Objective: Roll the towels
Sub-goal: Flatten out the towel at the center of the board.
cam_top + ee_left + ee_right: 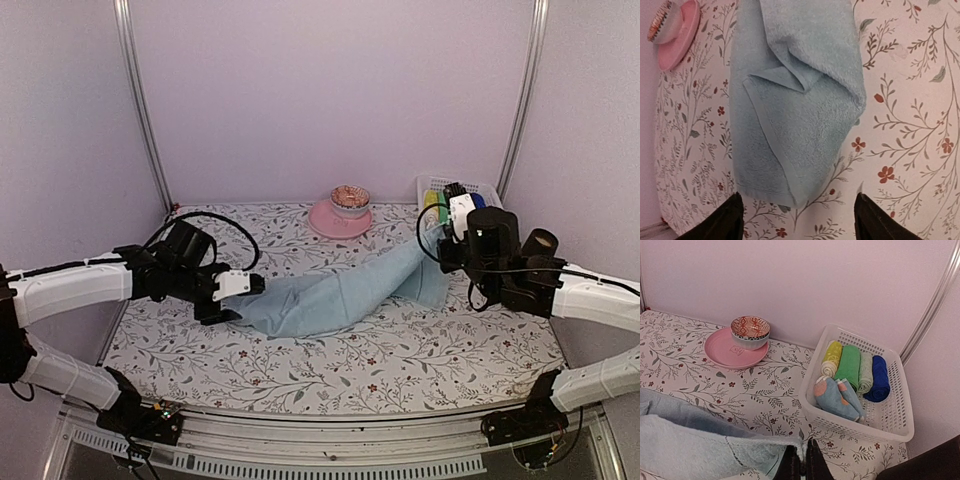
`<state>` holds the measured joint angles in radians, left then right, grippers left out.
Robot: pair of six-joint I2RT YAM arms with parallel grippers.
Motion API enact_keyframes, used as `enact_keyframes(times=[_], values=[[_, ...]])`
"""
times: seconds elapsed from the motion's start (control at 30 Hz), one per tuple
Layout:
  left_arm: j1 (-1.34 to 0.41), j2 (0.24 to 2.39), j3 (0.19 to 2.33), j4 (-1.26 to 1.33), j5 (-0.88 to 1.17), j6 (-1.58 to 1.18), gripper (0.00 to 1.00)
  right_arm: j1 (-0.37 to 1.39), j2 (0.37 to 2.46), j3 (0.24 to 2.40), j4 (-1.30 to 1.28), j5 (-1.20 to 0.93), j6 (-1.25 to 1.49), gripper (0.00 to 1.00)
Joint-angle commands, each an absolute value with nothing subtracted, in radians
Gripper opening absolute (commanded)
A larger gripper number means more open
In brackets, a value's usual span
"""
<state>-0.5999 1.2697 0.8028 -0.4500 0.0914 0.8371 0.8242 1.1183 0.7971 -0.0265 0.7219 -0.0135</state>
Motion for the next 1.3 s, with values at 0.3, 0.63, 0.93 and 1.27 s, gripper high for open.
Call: enact_keyframes(times=[0.3,0.63,0.93,1.27], values=[[-0.488,1.465,0.925,-0.439,0.273,0.720,0.87,0.824,1.138,0.761,-0.064,0.642,0.068,0.02],[-0.523,1.800,1.200,-0.418,0.373,0.801,0.81,0.831,1.184,0.746,-0.038,0.622,0.072,0.02],[-0.549,2.102,1.502,-0.580,0.423,0.772,0.56,0.834,1.201,0.733,-0.016,0.621,0.061,0.02],[-0.534,2.160,1.574,-0.644,0.515,0.804,0.37,0.837,1.203,0.732,-0.009,0.597,0.061,0.02]])
